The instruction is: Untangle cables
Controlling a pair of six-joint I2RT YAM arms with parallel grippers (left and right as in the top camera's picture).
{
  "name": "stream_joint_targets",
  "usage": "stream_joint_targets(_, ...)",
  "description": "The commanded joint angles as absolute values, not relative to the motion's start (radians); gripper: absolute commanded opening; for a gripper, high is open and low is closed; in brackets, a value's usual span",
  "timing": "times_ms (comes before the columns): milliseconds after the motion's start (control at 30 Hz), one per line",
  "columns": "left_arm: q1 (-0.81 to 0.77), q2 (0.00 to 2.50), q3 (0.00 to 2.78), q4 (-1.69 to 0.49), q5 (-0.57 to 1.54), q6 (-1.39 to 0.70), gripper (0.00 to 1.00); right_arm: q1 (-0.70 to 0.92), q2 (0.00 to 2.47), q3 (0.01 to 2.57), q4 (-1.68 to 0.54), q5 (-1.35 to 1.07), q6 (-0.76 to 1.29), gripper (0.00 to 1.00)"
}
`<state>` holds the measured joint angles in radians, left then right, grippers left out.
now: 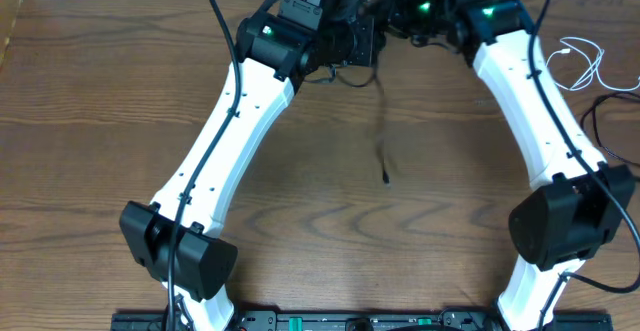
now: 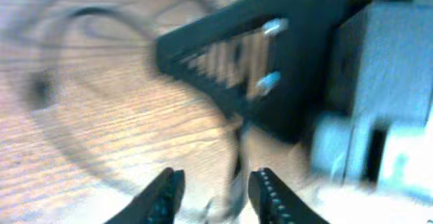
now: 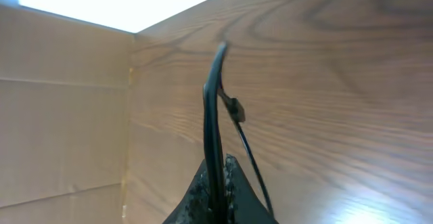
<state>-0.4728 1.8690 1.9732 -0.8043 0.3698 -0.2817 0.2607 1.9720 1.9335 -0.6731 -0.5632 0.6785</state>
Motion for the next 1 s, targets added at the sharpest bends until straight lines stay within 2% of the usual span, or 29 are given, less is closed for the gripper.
stream_joint_targets(0,-0.468,1.871,1.980,-0.803,0.311,-0.270,0.48,0.154,1.935,1.934,-0.701,-0.541,0.558,0.01)
stream_joint_targets(167,-0.468,1.871,1.980,-0.804,0.294,-0.270,0.53,0.000,1.865,1.934,-0.778,-0.540,0.473,0.01)
stream_joint_targets(467,-0.468,1.871,1.980,-0.803,0.294,-0.270,0.58,-0.339,1.724,1.934,-0.839,-0.464,0.464,0.01)
stream_joint_targets(567,-0.468,1.871,1.980,-0.803,0.294,-0.270,0.58,-0.485,1.732,1.934,-0.796,-0.391,0.502,0.01)
stream_joint_targets(667,-0.468,1.871,1.980,-0.803,0.294,-0.270,0.59,-0.556,1.765,1.934,-0.744,-0.365,0.503,0.01)
stream_joint_targets(900,-0.468,1.871,1.980,-0.802,0.294,-0.270,0.59,-0.592,1.927,1.934,-0.429,-0.304,0.526,0.01)
stream_joint_targets(933,-0.468,1.871,1.980,-0.802,0.294,-0.270,0.59,-0.587,1.957,1.934,-0.377,-0.282,0.525,0.09)
stream_joint_targets(967,-0.468,1.871,1.980,-0.802,0.294,-0.270,0.59,-0.582,1.991,1.934,-0.327,-0.274,0.525,0.27)
